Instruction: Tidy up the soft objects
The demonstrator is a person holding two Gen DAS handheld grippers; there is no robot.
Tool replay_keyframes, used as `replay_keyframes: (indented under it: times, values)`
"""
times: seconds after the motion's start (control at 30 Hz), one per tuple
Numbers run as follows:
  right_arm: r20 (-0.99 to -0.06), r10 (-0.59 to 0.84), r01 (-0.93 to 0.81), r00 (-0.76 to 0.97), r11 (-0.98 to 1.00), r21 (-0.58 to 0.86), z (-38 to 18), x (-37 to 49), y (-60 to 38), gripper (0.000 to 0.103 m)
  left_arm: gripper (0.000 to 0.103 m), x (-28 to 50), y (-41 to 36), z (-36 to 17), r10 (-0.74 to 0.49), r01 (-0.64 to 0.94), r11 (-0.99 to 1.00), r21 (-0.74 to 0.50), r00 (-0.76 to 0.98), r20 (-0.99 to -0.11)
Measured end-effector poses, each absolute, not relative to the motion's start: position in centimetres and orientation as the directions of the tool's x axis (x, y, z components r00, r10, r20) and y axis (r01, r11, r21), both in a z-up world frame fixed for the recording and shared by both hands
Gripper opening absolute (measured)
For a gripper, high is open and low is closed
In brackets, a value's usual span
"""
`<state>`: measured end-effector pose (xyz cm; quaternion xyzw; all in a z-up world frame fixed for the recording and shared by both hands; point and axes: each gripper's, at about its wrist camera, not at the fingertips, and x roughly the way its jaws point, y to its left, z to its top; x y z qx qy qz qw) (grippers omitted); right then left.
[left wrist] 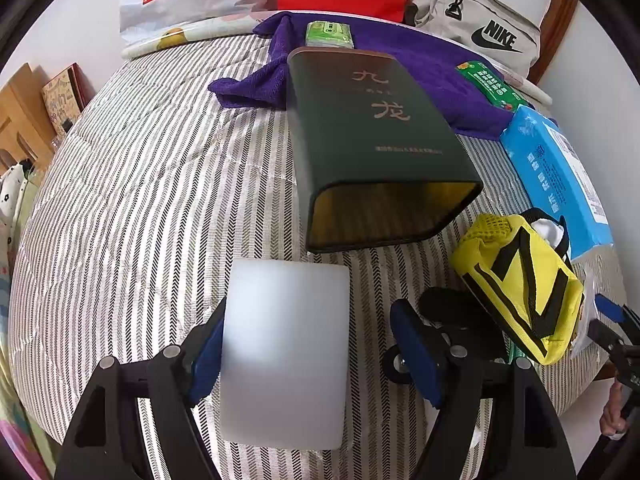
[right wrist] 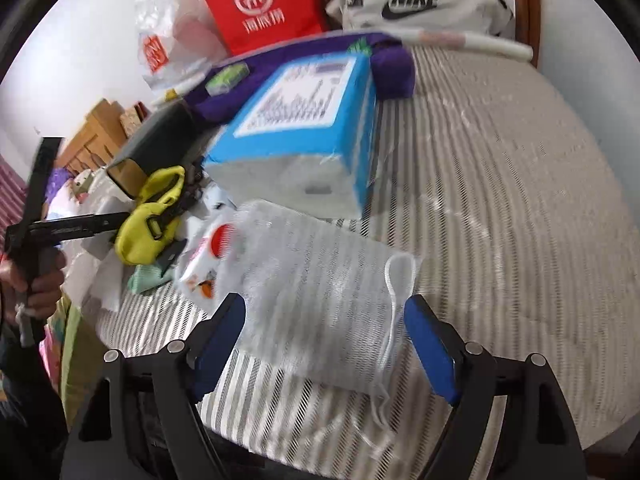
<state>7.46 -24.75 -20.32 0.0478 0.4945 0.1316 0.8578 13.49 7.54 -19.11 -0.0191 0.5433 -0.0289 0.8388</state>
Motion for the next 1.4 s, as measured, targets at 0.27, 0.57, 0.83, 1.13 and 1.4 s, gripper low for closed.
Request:
replay_keyframes:
  times: [0.27,0.57,0.83,1.13,1.4]
  values:
    - [-0.826,0.256,-0.162,0.502,0.966,0.201,-20.5,7.5,-22.8,0.097,0.076,13.3,7.3,-19.1,-0.063,0.033,0.998,-0.054,0.416,-0.907]
    - [-0.836,0.128,-0.177,0.534,0.983,0.038,-21.1,7.4,-20.9,0.096,0.069,12.5,8.1,-19.0,-0.086,0.008,0.996,-0.093,0.462,-0.883]
    - [-0.842,0.133,-0.162,0.523,0.985,0.055,-19.7,7.0,-23.3,0.022,0.049,12.1,9.8,-18.5,-0.125,-0.008,0.989,-0.145,0.462,-0.878]
    - [-0.821,0.171,-0.193,0.545,0.978,0.076,-17.5,6.2,-23.2,0.019,0.048,11.1,10.7,-16.7,-0.124,-0.01,0.989,-0.149,0.494,-0.861]
    - [-0.771,0.241,-0.251,0.59,0.962,0.108,-13.3,5.8,-22.5,0.019,0.048,11.1,11.6,-13.8,-0.149,-0.021,0.982,-0.188,0.523,-0.839]
